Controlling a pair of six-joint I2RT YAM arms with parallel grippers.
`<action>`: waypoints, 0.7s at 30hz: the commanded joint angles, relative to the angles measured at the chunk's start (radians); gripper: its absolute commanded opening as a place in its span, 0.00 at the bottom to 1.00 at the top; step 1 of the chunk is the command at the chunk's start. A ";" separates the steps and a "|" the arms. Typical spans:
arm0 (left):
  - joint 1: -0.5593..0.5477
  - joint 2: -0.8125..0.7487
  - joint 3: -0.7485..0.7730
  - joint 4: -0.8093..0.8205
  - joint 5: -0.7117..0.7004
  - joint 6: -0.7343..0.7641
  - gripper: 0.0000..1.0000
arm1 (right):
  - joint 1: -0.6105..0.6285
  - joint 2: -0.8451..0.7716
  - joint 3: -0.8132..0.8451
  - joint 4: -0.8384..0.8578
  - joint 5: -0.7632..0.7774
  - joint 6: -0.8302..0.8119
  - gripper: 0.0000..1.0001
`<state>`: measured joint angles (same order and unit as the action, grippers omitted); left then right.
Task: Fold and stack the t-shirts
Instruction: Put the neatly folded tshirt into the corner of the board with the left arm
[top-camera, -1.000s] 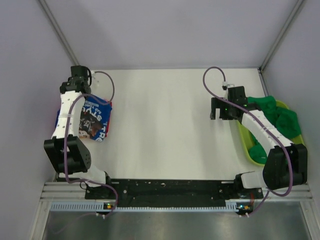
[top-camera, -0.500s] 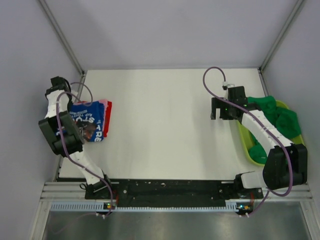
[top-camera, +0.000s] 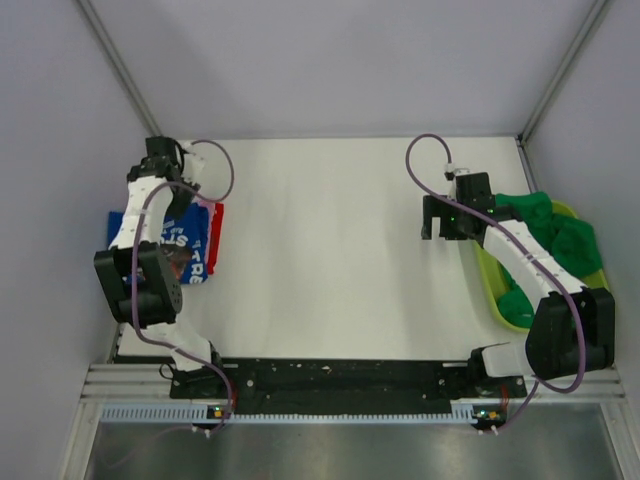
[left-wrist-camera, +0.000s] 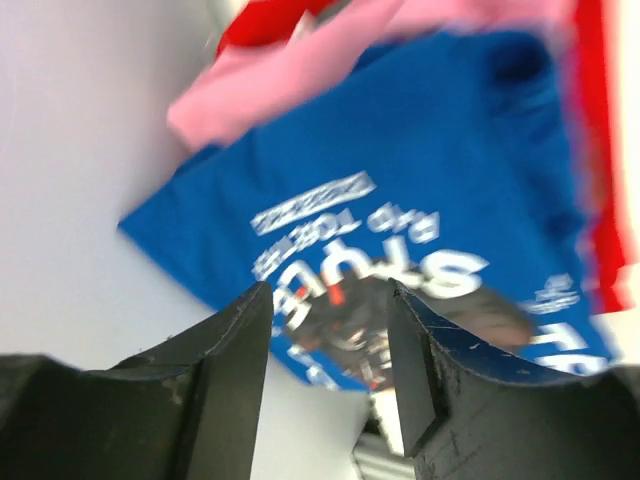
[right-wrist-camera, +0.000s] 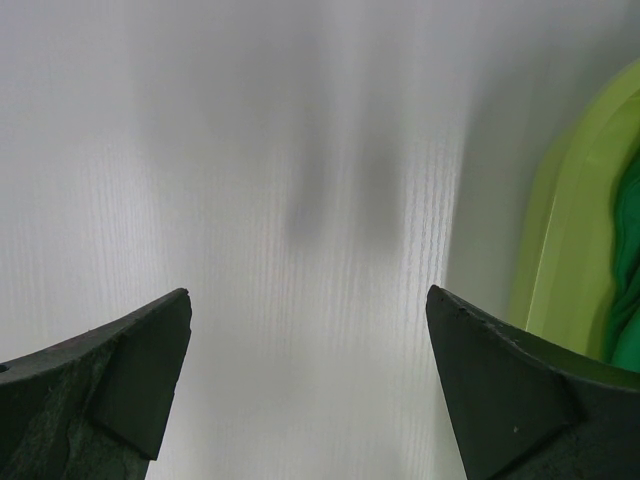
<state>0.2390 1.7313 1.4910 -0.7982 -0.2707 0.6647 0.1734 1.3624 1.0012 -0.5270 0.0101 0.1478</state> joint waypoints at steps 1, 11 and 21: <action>-0.078 0.003 0.060 -0.016 0.198 -0.085 0.51 | -0.002 -0.029 0.007 -0.002 -0.004 -0.014 0.99; -0.101 0.244 0.270 -0.099 0.182 -0.200 0.51 | -0.003 -0.040 0.001 -0.002 0.002 -0.022 0.99; -0.107 0.304 0.301 -0.110 0.208 -0.215 0.24 | -0.003 -0.037 -0.003 -0.002 0.005 -0.024 0.99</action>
<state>0.1352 2.0247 1.7451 -0.9012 -0.0814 0.4675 0.1734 1.3605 0.9943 -0.5407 0.0097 0.1371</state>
